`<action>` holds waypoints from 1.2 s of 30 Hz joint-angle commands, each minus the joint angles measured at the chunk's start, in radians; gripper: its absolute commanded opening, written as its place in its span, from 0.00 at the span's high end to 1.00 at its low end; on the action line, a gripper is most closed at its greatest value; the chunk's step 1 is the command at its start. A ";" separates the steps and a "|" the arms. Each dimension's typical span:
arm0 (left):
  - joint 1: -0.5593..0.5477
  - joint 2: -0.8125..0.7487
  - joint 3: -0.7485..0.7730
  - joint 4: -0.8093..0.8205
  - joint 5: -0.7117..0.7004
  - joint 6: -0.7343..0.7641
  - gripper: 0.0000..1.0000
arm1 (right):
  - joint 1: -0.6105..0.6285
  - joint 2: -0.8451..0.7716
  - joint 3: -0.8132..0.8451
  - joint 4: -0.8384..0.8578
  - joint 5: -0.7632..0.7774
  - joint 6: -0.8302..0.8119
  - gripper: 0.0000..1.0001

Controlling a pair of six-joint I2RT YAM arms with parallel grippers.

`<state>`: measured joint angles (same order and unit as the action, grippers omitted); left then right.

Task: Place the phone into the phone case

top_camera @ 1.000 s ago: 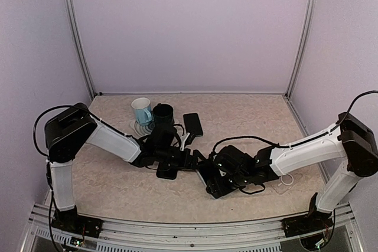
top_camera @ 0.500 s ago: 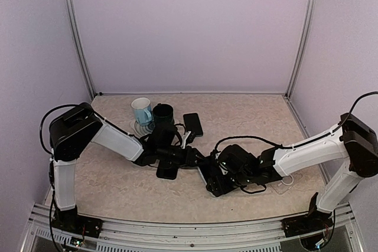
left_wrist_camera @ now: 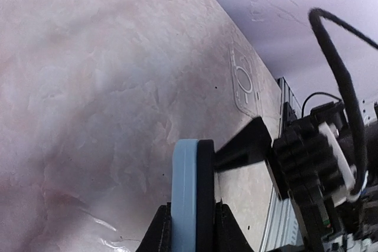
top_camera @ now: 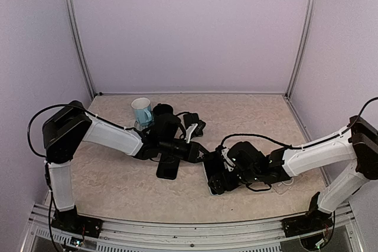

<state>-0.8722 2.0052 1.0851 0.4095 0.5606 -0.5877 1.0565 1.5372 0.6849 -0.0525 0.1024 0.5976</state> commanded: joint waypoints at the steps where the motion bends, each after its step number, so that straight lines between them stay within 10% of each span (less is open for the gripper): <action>1: -0.062 -0.071 0.009 -0.285 -0.122 0.411 1.00 | -0.071 -0.134 -0.087 0.117 -0.060 -0.109 0.01; 9: -0.108 -0.167 -0.104 -0.234 -0.202 0.694 1.00 | -0.344 -0.294 -0.272 0.436 -0.638 -0.352 0.01; 21: -0.147 -0.153 -0.103 -0.263 -0.276 0.901 1.00 | -0.401 -0.239 -0.279 0.480 -0.776 -0.773 0.19; 36: -0.163 -0.114 -0.014 -0.351 -0.181 0.940 1.00 | -0.397 -0.112 -0.246 0.534 -0.888 -0.862 1.00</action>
<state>-1.0351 1.8210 1.0889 0.2188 0.4599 0.2634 0.6640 1.4082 0.4107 0.4458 -0.8268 -0.2012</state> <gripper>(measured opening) 0.191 0.046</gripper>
